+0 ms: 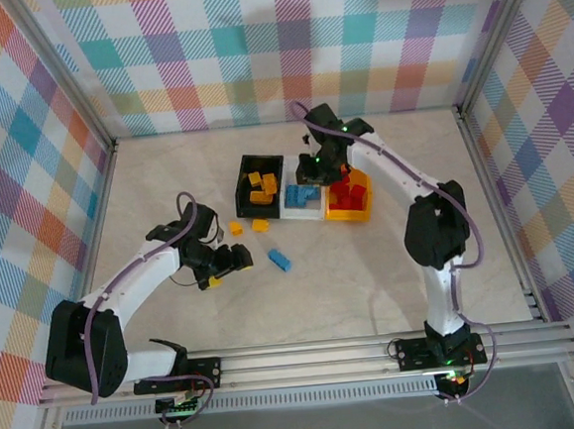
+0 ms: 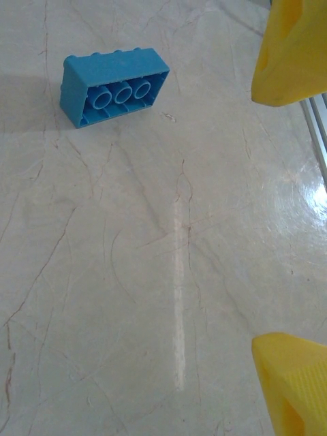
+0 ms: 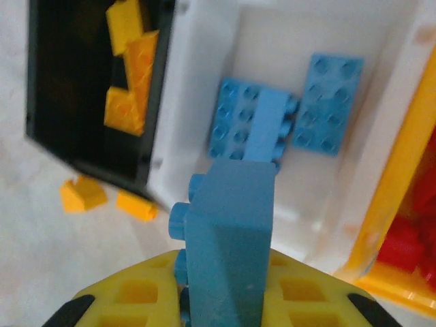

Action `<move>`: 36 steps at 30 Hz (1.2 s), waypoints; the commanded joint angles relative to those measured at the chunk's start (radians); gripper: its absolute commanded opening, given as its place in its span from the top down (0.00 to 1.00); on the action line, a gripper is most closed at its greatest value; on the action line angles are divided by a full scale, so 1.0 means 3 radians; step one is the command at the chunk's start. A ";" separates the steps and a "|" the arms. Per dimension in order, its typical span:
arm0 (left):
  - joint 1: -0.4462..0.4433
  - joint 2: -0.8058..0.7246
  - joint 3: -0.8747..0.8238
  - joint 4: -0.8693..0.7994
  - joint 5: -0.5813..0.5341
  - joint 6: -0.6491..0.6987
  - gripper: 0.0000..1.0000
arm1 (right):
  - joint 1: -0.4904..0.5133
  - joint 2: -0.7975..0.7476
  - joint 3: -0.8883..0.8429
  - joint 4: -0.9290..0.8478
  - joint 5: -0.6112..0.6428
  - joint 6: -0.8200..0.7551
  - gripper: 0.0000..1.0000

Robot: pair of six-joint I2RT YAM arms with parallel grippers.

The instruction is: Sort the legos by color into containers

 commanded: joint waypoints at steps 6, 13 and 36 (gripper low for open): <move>-0.0024 -0.0100 -0.0041 -0.0110 0.0049 -0.0045 0.11 | -0.0127 0.0773 0.0893 -0.0295 -0.0077 0.0035 0.80; -0.0025 -0.0117 -0.0049 -0.0165 0.0040 -0.0052 0.10 | -0.0150 0.1122 0.1273 -0.0135 -0.0271 0.0294 0.72; 0.0000 -0.0061 0.0115 -0.0055 -0.0035 0.0017 0.01 | 0.0715 -0.1132 -0.1517 0.0388 -0.0183 0.0077 0.38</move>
